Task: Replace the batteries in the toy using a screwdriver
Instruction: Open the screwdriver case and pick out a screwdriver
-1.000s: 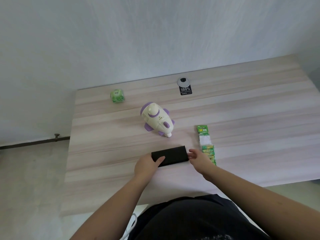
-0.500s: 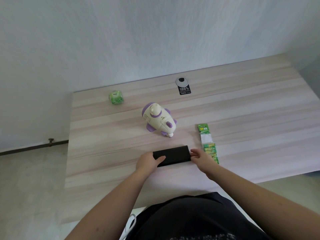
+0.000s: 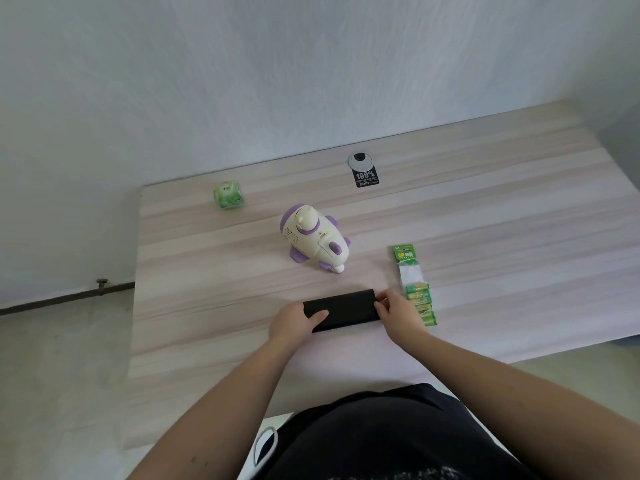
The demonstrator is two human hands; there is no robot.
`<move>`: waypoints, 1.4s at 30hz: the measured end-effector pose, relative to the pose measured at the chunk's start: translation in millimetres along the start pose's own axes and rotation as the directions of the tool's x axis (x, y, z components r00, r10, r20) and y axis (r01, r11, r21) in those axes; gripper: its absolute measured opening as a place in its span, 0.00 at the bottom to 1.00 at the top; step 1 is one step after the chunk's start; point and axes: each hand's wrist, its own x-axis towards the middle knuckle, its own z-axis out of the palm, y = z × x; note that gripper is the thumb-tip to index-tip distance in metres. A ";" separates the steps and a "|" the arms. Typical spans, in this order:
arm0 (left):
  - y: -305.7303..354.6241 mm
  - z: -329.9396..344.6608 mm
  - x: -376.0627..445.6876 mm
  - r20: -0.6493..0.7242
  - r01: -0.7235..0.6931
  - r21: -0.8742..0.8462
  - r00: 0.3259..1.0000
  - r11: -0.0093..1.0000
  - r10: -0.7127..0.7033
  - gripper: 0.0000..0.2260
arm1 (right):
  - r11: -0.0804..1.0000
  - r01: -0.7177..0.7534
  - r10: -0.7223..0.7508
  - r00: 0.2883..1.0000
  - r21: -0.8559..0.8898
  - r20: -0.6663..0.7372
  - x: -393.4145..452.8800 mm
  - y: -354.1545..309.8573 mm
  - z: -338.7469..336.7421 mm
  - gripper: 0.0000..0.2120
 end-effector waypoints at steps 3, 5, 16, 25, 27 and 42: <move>-1.4 -1.4 1.3 0.009 0.003 -0.010 1.000 1.000 -0.002 0.25 | 1.000 -0.006 0.006 1.000 0.030 -0.006 0.3 0.7 0.6 0.11; -3.9 -2.0 2.3 0.008 0.000 -0.033 1.000 0.999 0.000 0.25 | 0.999 -0.018 0.018 1.000 0.044 -0.006 0.7 -0.4 2.0 0.11; -18.9 -19.6 -10.3 -0.018 0.042 -0.050 0.999 0.998 -0.043 0.21 | 0.993 -0.053 0.055 0.998 0.104 -0.018 3.0 -1.4 9.0 0.11; -15.7 -10.2 -32.4 -0.385 -0.086 0.306 0.900 0.948 0.206 0.25 | 0.995 -0.066 0.066 0.998 0.080 0.001 7.6 -0.1 11.1 0.11; -11.3 -4.0 -32.7 -0.422 -0.261 0.392 0.801 0.882 0.425 0.24 | 0.995 -0.063 0.063 0.998 0.072 0.003 7.7 1.1 11.1 0.11; 26.1 43.2 -14.8 -0.059 -0.527 0.514 0.765 0.677 0.641 0.32 | 0.976 0.034 -0.035 0.999 -0.215 0.000 6.0 -5.1 13.9 0.15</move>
